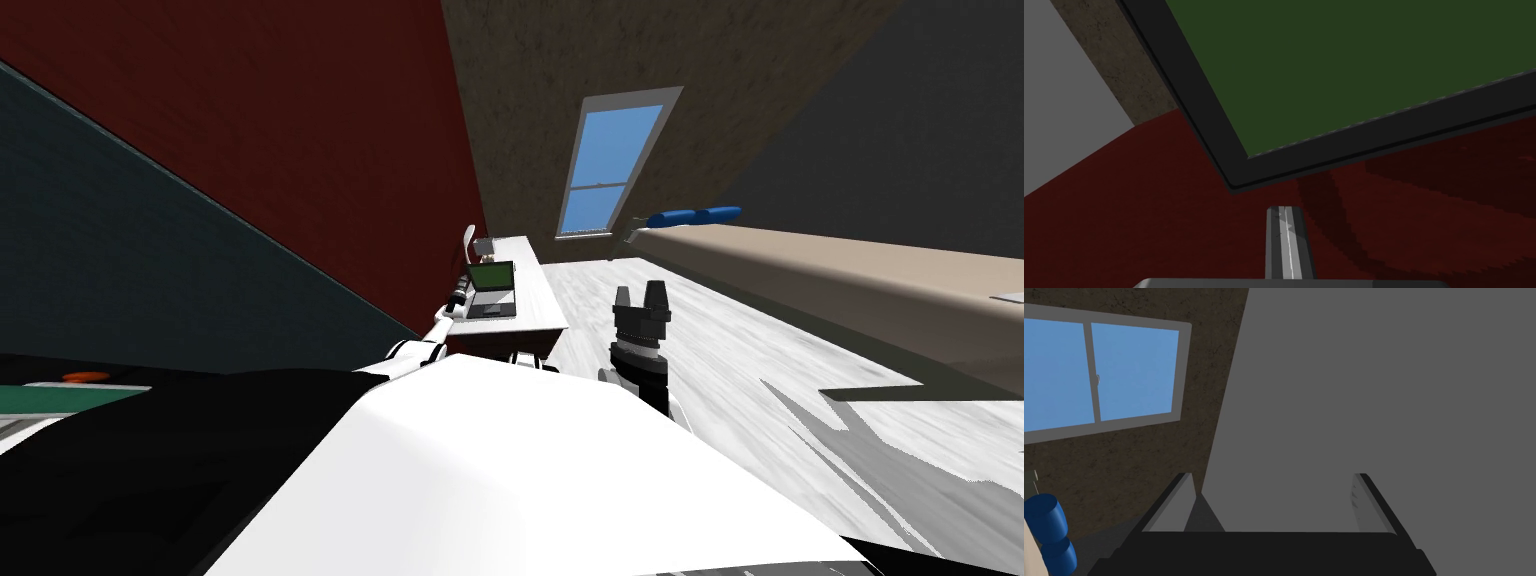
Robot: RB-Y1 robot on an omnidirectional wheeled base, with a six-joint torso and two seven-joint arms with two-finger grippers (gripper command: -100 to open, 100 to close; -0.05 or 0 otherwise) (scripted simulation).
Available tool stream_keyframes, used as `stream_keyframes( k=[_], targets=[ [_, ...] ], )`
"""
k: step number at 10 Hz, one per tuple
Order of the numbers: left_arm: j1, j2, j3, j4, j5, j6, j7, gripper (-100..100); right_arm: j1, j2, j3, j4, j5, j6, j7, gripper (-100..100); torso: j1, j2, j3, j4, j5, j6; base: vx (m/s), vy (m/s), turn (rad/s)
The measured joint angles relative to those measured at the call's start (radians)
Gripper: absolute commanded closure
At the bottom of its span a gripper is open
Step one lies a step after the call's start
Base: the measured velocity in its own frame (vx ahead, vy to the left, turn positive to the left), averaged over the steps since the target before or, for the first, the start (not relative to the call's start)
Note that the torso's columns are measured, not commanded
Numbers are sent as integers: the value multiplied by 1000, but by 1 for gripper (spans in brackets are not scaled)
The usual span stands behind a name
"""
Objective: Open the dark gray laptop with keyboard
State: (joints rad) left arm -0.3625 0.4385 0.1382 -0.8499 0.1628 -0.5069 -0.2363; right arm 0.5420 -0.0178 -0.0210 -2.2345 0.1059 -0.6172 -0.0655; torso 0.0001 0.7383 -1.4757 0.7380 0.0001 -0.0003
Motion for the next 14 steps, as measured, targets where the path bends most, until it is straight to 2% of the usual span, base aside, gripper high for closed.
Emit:
stream_keyframes(
  k=[3,8,9,14],
  targets=[
    [8,-17,7,22,-8,-76,-7,100,0,0,0,0,0,0,0,0,0,-1,0,0,0,0,12,-1,30],
    [64,-69,32,20,-24,-237,-34,100,0,0,0,0,0,0,0,0,0,0,0,0,0,0,7,-10,28],
    [65,-70,32,19,-25,-243,-35,-100,0,0,0,0,0,0,0,0,0,0,0,0,0,0,-104,-64,-28],
    [41,-8,-7,-1,-30,-162,16,-100,0,0,0,0,0,0,0,0,1,-2,-1,-1,0,0,-129,-67,-47]
  ],
)
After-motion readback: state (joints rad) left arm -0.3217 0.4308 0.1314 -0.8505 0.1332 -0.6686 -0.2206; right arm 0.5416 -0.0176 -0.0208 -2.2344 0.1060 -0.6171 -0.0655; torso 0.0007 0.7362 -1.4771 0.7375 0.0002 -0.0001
